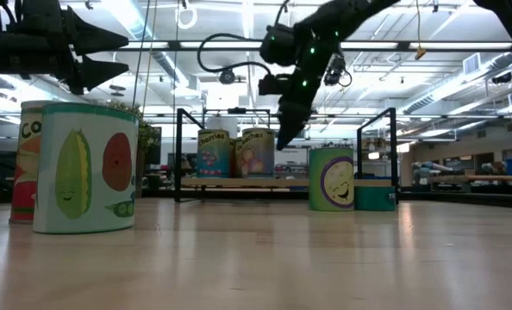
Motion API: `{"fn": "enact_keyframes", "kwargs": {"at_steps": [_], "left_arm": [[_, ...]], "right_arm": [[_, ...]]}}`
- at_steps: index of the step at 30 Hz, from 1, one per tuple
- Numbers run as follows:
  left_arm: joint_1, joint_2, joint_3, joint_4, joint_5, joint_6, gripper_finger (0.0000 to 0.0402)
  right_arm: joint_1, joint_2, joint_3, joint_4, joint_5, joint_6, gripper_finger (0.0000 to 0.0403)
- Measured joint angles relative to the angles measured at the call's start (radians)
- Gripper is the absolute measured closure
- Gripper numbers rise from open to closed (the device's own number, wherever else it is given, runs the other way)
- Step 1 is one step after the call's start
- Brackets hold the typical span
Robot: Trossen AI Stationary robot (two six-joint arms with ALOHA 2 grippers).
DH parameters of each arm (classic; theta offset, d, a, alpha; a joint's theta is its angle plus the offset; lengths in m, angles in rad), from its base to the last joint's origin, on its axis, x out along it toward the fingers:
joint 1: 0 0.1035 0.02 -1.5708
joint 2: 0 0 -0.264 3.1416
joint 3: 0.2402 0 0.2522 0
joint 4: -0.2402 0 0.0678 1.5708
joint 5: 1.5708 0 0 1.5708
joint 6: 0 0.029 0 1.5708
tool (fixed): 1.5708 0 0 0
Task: Pick and place cans onto a shelf
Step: Put the canned peaches on the shelf, then put the canned corns on the shelf
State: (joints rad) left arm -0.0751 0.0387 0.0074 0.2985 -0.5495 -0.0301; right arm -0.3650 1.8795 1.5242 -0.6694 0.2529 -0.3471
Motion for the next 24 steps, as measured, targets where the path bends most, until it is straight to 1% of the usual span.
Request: {"fn": "enact_keyframes", "kwargs": {"at_steps": [2,4,7,13,17,20,22,24], "left_arm": [[0.000,0.000,0.000,0.002,0.000,0.000,0.0010],[0.000,0.000,0.000,0.002,0.000,0.000,0.0010],[0.000,0.000,0.000,0.002,0.000,0.000,0.0010],[0.000,0.000,0.000,0.001,0.000,0.000,0.0010],[0.000,0.000,0.000,-0.003,0.000,-0.001,0.0010],[0.000,0.000,0.000,-0.009,0.000,-0.008,0.0010],[0.000,0.000,0.000,-0.019,0.001,-0.012,0.0010],[0.000,0.000,0.000,-0.050,0.035,-0.013,0.0010]], "right_arm": [[-0.013,0.000,-0.041,0.132,0.017,-0.013,0.0035],[-0.026,0.001,-0.061,0.230,0.063,-0.022,0.0035],[-0.043,0.001,-0.063,0.277,0.086,-0.028,0.0035],[-0.046,0.001,-0.029,0.169,0.115,-0.026,0.0035],[-0.018,0.001,-0.006,0.066,0.137,0.031,0.0035],[0.037,0.001,0.013,-0.015,0.063,0.108,0.0035],[0.086,0.001,0.015,-0.029,-0.012,0.147,0.0035],[0.137,0.001,0.015,-0.020,-0.076,0.171,0.0035]]}}
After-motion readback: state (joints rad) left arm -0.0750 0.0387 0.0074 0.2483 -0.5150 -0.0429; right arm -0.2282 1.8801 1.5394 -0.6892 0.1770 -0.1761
